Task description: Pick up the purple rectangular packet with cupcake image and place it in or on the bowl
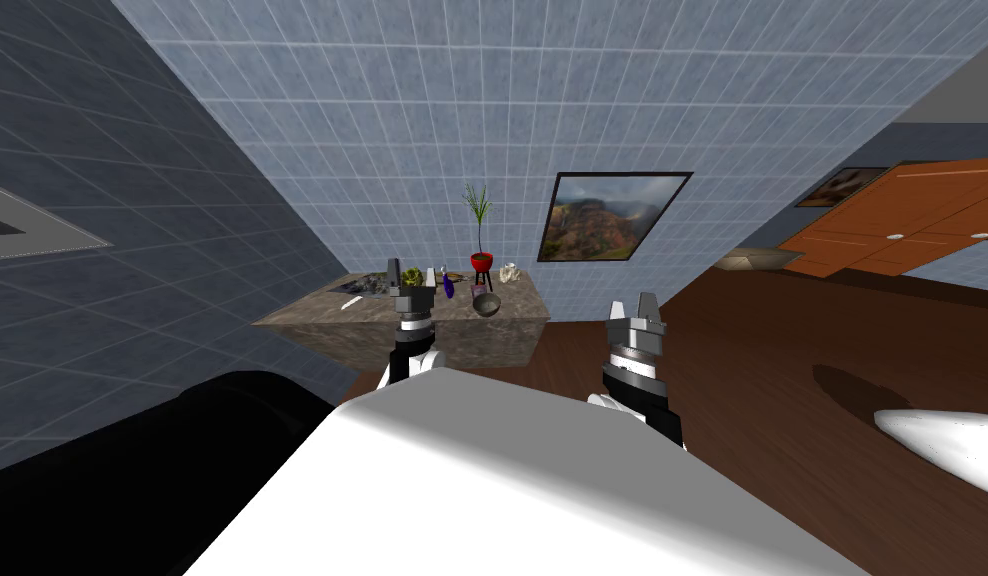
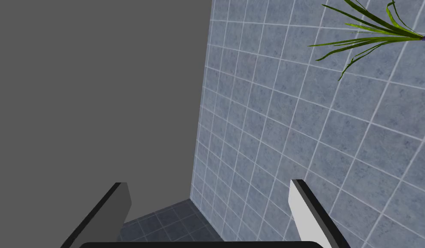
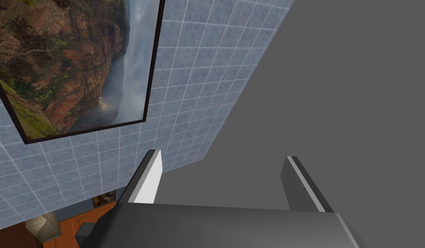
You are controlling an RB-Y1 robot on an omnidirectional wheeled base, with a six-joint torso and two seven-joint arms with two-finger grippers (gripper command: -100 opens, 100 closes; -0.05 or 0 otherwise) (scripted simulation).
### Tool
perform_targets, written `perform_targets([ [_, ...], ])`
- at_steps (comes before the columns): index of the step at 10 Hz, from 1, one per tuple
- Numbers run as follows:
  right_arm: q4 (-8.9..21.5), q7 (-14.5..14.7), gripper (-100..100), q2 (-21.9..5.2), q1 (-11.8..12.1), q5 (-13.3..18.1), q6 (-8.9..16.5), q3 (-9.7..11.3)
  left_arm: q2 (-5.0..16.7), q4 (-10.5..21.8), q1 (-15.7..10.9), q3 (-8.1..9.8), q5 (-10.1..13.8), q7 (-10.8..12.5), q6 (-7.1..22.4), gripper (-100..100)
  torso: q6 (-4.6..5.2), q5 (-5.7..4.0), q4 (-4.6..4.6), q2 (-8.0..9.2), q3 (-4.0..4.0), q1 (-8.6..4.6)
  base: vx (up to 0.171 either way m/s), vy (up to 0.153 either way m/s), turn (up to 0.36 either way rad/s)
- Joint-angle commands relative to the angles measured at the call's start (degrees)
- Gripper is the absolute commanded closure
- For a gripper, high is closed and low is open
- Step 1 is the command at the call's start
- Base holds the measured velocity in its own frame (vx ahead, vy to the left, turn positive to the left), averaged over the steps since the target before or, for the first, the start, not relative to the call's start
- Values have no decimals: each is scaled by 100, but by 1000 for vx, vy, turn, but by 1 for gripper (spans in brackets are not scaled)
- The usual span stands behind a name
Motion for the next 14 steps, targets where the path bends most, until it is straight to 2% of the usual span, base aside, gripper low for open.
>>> perform_targets([
  [1, 0, 0, 0, 0, 0, 0, 0, 0, 194, 32, -102, 27, 12, 8, 115, -100, 0, 0, 0, 0, 0, 0, -12, -3, 10],
  [3, 0, 0, 0, 0, 0, 0, 0, 0, 462, 116, -340, 90, 38, 27, 393, -100, 0, 0, 1, 5, 3, -1, -23, -11, 14],
  [5, 0, 0, 0, 0, 0, 0, 0, 0, 686, 254, -696, 188, 72, 53, 748, -100, 1, -1, 2, 10, 6, -4, -39, -17, 14],
  [6, 0, 0, 0, 0, 0, 0, 0, 0, 686, 254, -696, 188, 72, 53, 819, -100, 0, -1, 3, 12, 7, -5, -27, -17, 5],
  [7, 0, 0, 0, 0, 0, 0, 0, 0, 774, 343, -911, 249, 90, 68, 1013, -100, 0, -1, 2, 10, 6, -5, -23, -11, 10],
  [8, 0, 0, 0, 0, 0, 0, 0, 0, 774, 343, -911, 249, 90, 68, 1084, -100, 0, -1, 2, 7, 4, -3, -16, -7, 3],
  [9, 0, 0, 0, 0, 0, 0, 0, 0, 848, 445, -1147, 317, 107, 83, 1315, -100, 0, -1, 1, 6, 3, -3, -25, -10, 10],
  [10, 0, 0, 0, 0, 0, 0, 0, 0, 848, 445, -1147, 317, 107, 83, 1380, -100, 0, -1, 2, 7, 4, -3, -22, -11, 4],
  [11, 0, 0, 0, 0, 0, 0, 0, 0, 909, 562, -1389, 391, 124, 99, 1597, -100, 0, -1, 1, 6, 4, -4, -23, -16, 7],
  [12, 0, 0, 0, 0, 0, 0, 0, 0, 909, 562, -1402, 391, 124, 99, 1706, -100, 1, -1, 1, 6, 3, -5, -21, -13, 2],
  [13, 0, 0, 0, 0, 0, 0, 0, 0, 959, 692, -1670, 471, 139, 115, 1911, -100, 0, -1, 1, 6, 4, -5, -20, -13, 5],
  [14, 0, 0, 0, 0, 0, 0, 0, 0, 959, 692, -1673, 471, 139, 115, 2058, -100, 0, -1, 1, 6, 3, -5, -18, -8, 2],
])
